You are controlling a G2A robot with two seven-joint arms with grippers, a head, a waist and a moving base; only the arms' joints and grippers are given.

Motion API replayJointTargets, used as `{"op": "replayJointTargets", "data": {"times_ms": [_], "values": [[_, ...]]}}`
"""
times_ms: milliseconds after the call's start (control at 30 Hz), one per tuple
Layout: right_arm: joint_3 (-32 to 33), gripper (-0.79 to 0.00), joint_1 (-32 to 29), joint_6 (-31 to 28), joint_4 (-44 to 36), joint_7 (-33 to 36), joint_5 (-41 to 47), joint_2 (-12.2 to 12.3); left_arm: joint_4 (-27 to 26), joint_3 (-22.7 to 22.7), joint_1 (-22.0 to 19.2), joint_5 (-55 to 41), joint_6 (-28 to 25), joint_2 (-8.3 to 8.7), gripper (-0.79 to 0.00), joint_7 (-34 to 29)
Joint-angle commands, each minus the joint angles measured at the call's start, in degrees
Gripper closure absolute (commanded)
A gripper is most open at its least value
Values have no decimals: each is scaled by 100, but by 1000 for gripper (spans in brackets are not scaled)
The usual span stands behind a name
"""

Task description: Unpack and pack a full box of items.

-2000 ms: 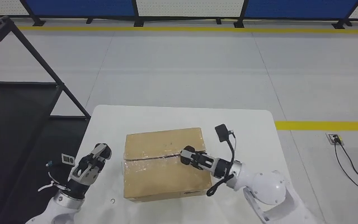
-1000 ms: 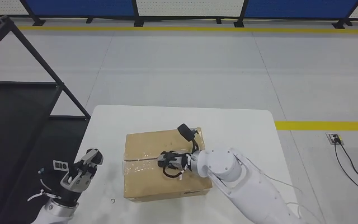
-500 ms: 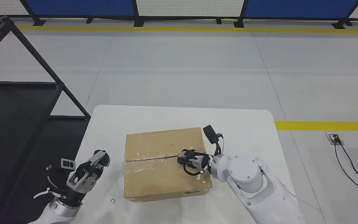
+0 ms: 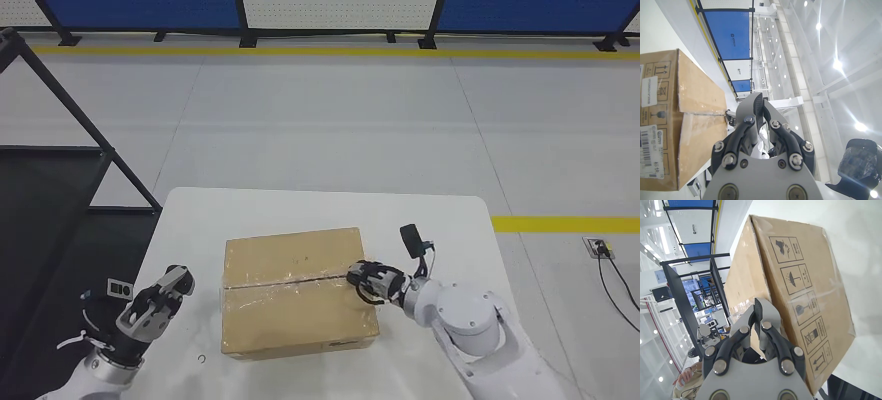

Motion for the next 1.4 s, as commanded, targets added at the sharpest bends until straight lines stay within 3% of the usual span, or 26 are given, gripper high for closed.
{"op": "replayJointTargets", "data": {"times_ms": [0, 233, 533, 1000, 1367], "values": [[80, 0, -64, 8, -71, -61, 0, 11, 12, -6, -18, -1, 20, 2, -37, -13], [186, 0, -235, -273, -377, -235, 68, 18, 49, -16, -53, -8, 32, 3, -40, -40], [-71, 0, 122, -130, 287, -197, 154, -44, 28, 230, -8, 92, 73, -8, -46, -144], [27, 0, -511, -1506, -523, -509, -139, -5, 566, 1088, -384, 914, 387, -40, -40, 101], [72, 0, -545, -1612, -638, -424, -231, 0, 1084, 723, -361, 726, 184, -35, -37, 436]]}}
